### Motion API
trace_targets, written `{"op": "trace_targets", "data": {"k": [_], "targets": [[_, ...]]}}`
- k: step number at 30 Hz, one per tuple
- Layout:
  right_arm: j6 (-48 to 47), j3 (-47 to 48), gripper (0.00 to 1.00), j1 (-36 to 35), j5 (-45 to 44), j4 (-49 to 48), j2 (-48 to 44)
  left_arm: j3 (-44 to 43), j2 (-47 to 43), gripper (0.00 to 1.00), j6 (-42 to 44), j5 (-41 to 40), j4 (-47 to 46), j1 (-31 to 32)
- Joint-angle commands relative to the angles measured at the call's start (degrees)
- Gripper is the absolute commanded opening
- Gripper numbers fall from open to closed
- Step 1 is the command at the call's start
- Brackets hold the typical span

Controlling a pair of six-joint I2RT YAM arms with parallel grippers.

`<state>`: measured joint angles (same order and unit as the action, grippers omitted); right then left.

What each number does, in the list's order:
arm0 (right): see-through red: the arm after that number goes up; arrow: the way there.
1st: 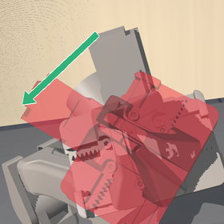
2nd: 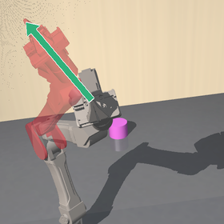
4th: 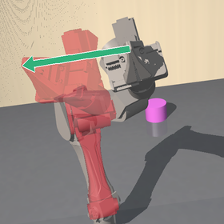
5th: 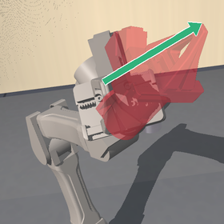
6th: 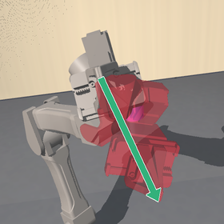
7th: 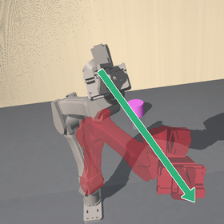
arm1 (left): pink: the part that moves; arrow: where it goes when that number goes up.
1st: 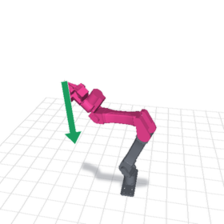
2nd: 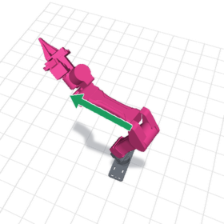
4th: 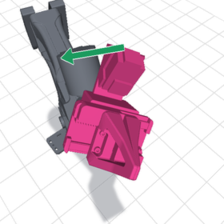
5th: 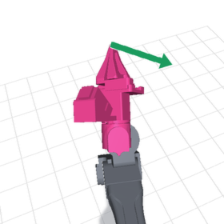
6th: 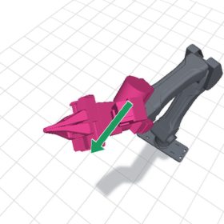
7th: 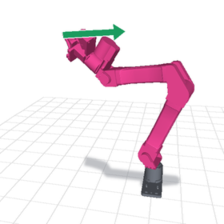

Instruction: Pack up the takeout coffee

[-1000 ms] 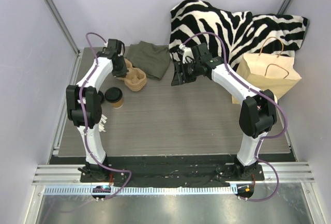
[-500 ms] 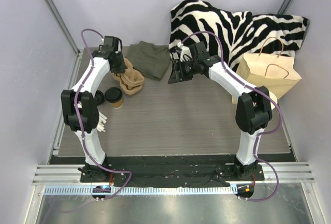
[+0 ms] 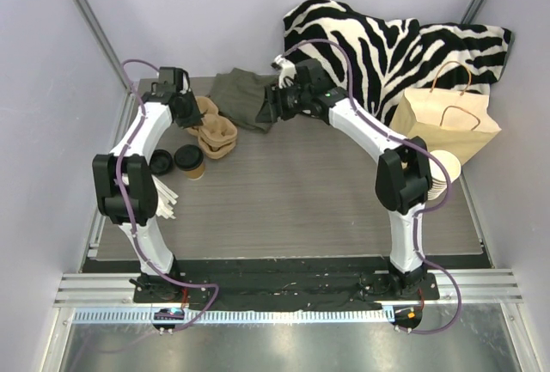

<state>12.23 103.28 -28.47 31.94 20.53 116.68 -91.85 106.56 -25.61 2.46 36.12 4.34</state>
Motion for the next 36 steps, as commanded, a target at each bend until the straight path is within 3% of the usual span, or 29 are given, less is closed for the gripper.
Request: {"op": "trace_targets", "data": {"k": [1, 5, 13, 30, 36], "targets": [[-7.37, 6.91, 0.60, -3.96, -3.02, -6.03, 2.23, 1.41, -4.26, 0.00, -2.52, 5.09, -6.05, -1.09], [-11.96, 9.30, 0.68, -8.26, -6.89, -9.63, 4.86, 2.12, -4.61, 0.00, -3.13, 6.07, -6.59, -1.09], [-18.55, 14.22, 0.69, -15.21, -12.78, -15.79, 11.28, 2.12, -4.52, 0.00, -3.40, 6.59, -6.50, -1.52], [-17.15, 20.55, 0.50, -16.36, -15.51, -17.46, 19.11, 2.82, -4.87, 0.00, -3.22, 7.74, -6.85, -2.23], [-15.31, 20.73, 0.55, -16.53, -13.32, -17.55, 19.20, 2.73, -4.79, 0.00, -3.05, 7.74, -6.68, -2.40]]}}
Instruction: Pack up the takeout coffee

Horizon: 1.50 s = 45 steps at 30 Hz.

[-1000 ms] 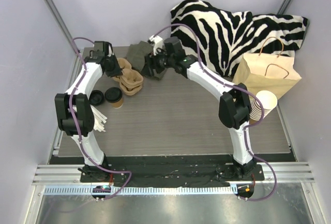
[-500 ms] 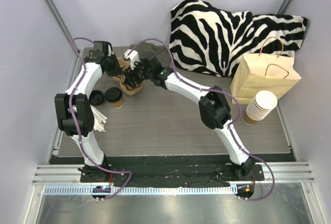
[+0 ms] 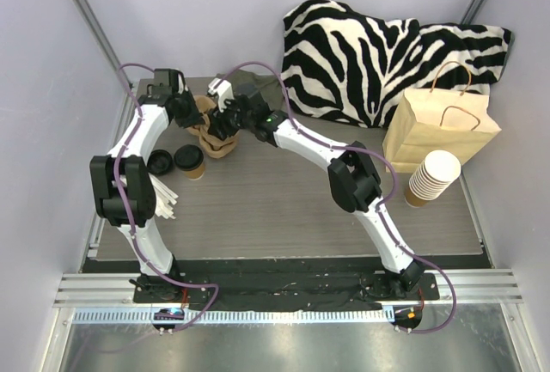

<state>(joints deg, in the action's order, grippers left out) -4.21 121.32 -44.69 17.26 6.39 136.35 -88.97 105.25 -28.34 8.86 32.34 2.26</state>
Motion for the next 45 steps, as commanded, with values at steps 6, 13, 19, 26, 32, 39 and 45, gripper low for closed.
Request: {"op": "trace_targets", "data": {"k": [6, 13, 19, 26, 32, 39, 45], "targets": [[1.66, 2.96, 0.55, -0.58, 1.46, -3.67, 0.40, -0.15, -3.47, 0.00, -0.40, 1.68, -3.07, -0.42], [2.10, 2.96, 0.51, -1.02, 1.11, -3.84, 1.63, -0.15, -3.39, 0.00, -0.31, 1.77, -2.89, -0.42], [2.71, 3.22, 0.38, -1.02, 0.23, -4.55, 1.98, 0.37, -3.65, 0.00, 0.04, 1.95, -2.81, -0.68], [2.80, 3.84, 0.46, -1.28, -1.26, -3.67, 2.42, 0.46, -3.83, 0.00, -0.05, 2.56, -2.81, -0.77], [2.45, 4.02, 0.26, -1.37, -2.31, -3.84, 2.69, 0.72, -3.83, 0.00, 0.21, 2.65, -2.72, -0.77], [2.80, 4.02, 0.01, -1.37, -2.58, -4.37, 2.34, 2.39, -4.26, 0.00, -0.40, 4.40, -3.95, -1.99], [3.24, 3.66, 0.01, -1.37, -2.75, -4.63, 2.25, 6.79, -4.18, 0.36, -8.83, 15.19, -11.14, -7.62]]}}
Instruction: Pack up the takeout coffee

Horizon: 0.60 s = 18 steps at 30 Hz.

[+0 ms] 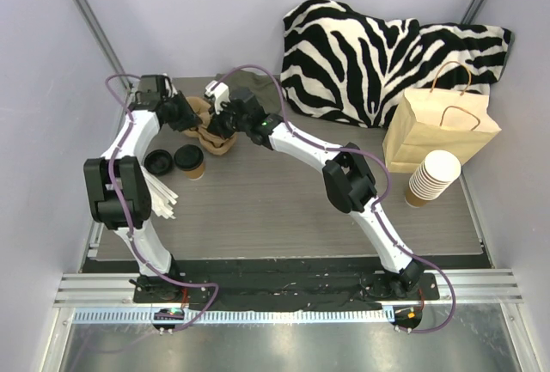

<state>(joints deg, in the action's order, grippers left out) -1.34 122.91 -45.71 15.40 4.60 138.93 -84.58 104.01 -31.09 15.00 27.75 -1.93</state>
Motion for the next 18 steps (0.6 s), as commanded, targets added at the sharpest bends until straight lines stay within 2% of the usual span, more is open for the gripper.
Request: {"op": "trace_targets", "data": {"k": [1, 2, 5, 10, 18], "targets": [[0.46, 2.07, 0.01, -0.34, -0.90, -2.93, -0.42, 3.01, -2.76, 0.39, -7.83, 10.30, -7.96, -3.86], [0.55, 1.81, 0.01, -0.34, -0.98, -3.10, -0.51, 3.27, -2.41, 0.44, -8.54, 11.18, -8.75, -4.48], [0.55, 1.63, 0.01, -0.34, -0.72, -3.54, -0.77, 4.50, -2.49, 0.49, -10.82, 14.34, -11.74, -4.75], [0.64, 1.63, 0.01, -0.43, -0.37, -3.81, -0.77, 6.79, -3.90, 0.49, -13.99, 16.72, -17.19, -4.83], [0.90, 1.54, 0.01, -0.43, -0.54, -4.16, -0.77, 6.97, -2.41, 0.48, -15.40, 18.04, -17.55, -4.83]]}}
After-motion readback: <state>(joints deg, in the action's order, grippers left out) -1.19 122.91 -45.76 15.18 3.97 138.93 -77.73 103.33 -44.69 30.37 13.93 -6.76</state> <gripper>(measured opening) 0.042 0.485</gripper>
